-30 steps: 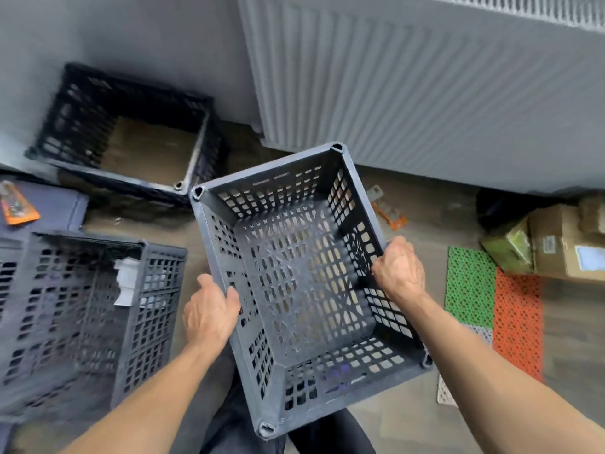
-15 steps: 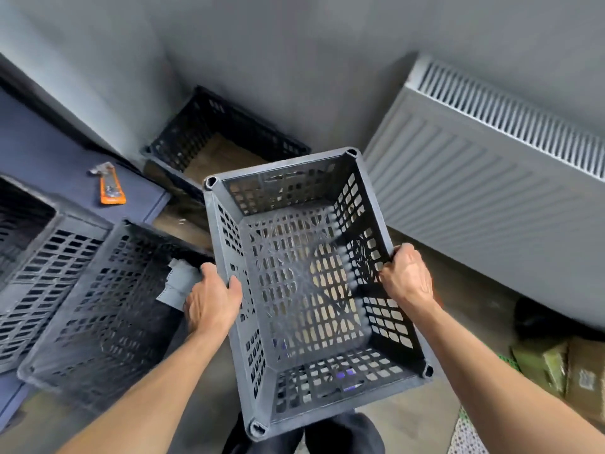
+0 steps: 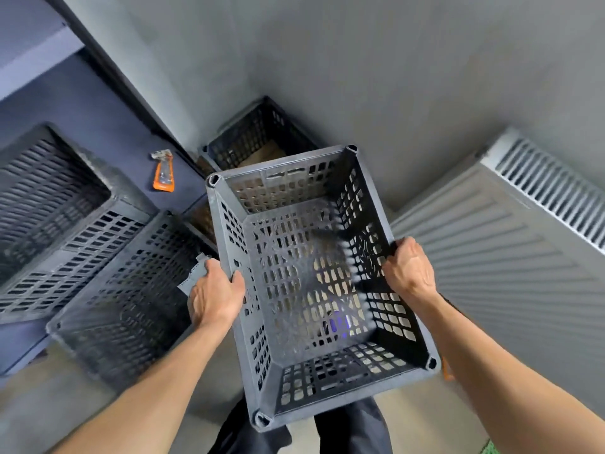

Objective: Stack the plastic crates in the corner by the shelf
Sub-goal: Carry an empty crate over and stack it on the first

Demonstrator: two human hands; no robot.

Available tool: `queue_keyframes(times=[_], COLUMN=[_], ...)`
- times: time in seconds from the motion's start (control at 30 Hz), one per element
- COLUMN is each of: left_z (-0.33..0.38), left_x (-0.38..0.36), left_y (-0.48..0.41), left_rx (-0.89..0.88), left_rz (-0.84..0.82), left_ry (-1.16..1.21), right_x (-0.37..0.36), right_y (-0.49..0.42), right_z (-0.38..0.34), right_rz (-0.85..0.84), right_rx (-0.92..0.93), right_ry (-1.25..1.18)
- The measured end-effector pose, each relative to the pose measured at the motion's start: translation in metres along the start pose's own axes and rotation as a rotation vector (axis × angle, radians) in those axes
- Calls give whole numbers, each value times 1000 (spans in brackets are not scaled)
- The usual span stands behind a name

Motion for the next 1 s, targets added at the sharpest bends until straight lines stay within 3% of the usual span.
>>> queue_keyframes(times=[0.37, 1.0], left_z=[27, 95], left_x=[14, 33], left_y=[-35, -192], left_rx=[147, 156], left_rz=[1, 1], left_ry=[52, 160], right_x=[24, 12], right_y=[-100, -253], right_z=[-57, -165], right_rz=[-93, -138], right_rx=[161, 119], right_ry=[47, 201])
Point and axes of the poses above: each hand's wrist, its own y-axis away from the middle knuckle, its own x-axis out of the back of the hand, z = x × y, the point moved 6 cm from there along -y, towards the middle knuckle, and after that the axes turned 11 degrees about x, right-handed, at the moved point
